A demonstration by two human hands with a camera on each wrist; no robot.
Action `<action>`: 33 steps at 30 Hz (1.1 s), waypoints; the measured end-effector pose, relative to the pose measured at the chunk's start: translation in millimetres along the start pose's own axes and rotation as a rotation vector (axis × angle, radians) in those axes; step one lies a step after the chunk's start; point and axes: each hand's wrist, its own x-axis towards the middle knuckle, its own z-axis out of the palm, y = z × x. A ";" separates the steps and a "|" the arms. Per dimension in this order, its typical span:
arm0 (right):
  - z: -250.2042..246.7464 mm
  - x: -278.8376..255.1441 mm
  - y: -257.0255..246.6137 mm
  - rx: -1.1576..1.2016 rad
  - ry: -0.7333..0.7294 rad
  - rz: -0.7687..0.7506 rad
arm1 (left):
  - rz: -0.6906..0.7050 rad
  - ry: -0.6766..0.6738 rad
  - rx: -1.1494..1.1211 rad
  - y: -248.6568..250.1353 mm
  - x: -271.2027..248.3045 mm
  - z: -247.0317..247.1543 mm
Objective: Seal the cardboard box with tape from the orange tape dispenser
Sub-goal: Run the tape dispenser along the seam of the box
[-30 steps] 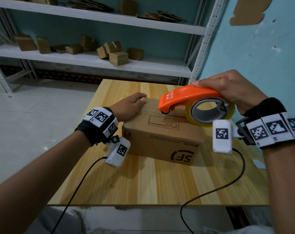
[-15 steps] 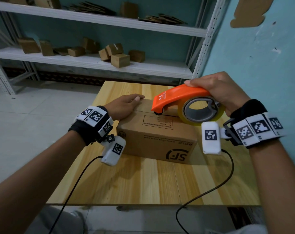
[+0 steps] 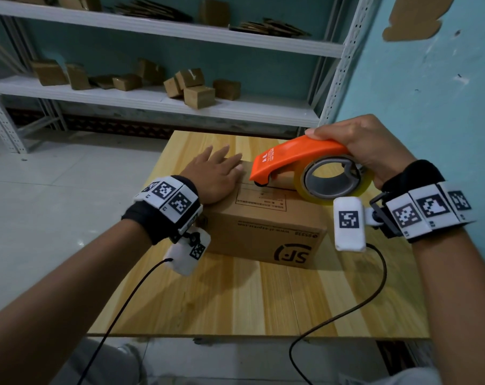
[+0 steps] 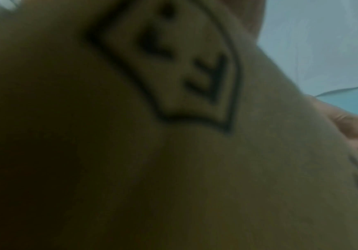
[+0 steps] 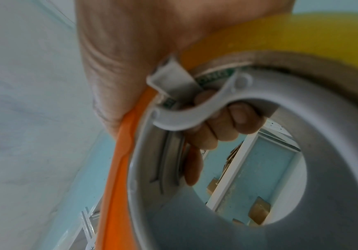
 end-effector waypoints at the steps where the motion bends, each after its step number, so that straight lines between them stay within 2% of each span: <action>1: 0.3 -0.1 -0.1 -0.001 -0.002 0.000 | 0.016 -0.006 0.031 -1.8 1.0 0.5; 8: -0.5 -0.7 -0.3 0.003 -0.018 0.001 | -0.017 0.061 0.048 9.2 -7.8 -6.9; 13: -0.1 -0.2 -0.1 -0.004 -0.018 -0.007 | 0.039 -0.008 0.034 14.9 -3.4 -1.8; 17: 1.5 -0.3 -2.4 -0.017 -0.024 -0.017 | 0.022 0.030 0.032 22.7 -15.3 -4.6; 21: 1.6 0.1 -2.5 -0.019 -0.022 -0.015 | 0.021 0.008 0.052 24.6 -18.3 -8.9; 25: 0.9 0.2 -1.4 -0.016 -0.019 -0.010 | 0.055 0.045 0.074 29.9 -21.3 -14.4; 29: 1.4 0.9 -1.0 -0.019 -0.017 -0.016 | 0.110 -0.001 0.141 33.7 -24.5 -11.1; 33: 2.9 0.2 -3.4 -0.045 -0.034 -0.021 | 0.100 -0.013 0.186 33.6 -24.3 -8.2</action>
